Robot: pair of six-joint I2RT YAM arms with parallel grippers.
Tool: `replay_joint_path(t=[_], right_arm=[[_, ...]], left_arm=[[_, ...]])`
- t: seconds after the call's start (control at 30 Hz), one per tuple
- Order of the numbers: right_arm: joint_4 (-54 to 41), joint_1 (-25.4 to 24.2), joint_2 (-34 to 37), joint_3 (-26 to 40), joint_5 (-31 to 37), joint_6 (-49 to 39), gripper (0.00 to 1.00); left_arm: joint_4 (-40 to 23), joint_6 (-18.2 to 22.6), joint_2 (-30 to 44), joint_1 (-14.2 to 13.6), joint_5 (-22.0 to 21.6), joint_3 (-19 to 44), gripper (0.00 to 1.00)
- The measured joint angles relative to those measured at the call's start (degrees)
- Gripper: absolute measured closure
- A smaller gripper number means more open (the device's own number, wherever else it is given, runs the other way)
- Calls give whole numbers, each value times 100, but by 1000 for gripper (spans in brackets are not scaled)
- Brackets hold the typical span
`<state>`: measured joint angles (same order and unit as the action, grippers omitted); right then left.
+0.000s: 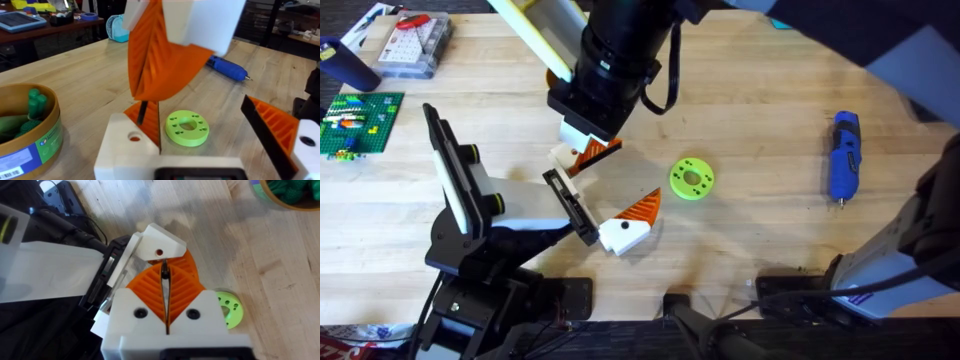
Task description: Pick up the gripper from the table and insert it into the empty holder that is missing its gripper. Then pick up a screw, insert it into the mounting hole, and use the screwdriver to tighten it. Finally, clean up the table by picking up the vegetable and placing it into the bucket.
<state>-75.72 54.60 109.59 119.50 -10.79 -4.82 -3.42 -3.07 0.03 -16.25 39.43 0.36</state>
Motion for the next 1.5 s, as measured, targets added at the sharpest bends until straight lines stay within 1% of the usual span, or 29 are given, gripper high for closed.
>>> replay_joint_path(t=[0.83, 1.03, 1.5], right_arm=[[74, 42, -1, 2, 2, 3, 995], [74, 122, -1, 2, 1, -136, 995], [95, 121, 69, 2, 2, -170, 995]], left_arm=[[9, 0, 0, 0, -3, 0, 10], [9, 0, 0, 0, -2, 0, 10], [7, 0, 0, 0, -2, 0, 10]])
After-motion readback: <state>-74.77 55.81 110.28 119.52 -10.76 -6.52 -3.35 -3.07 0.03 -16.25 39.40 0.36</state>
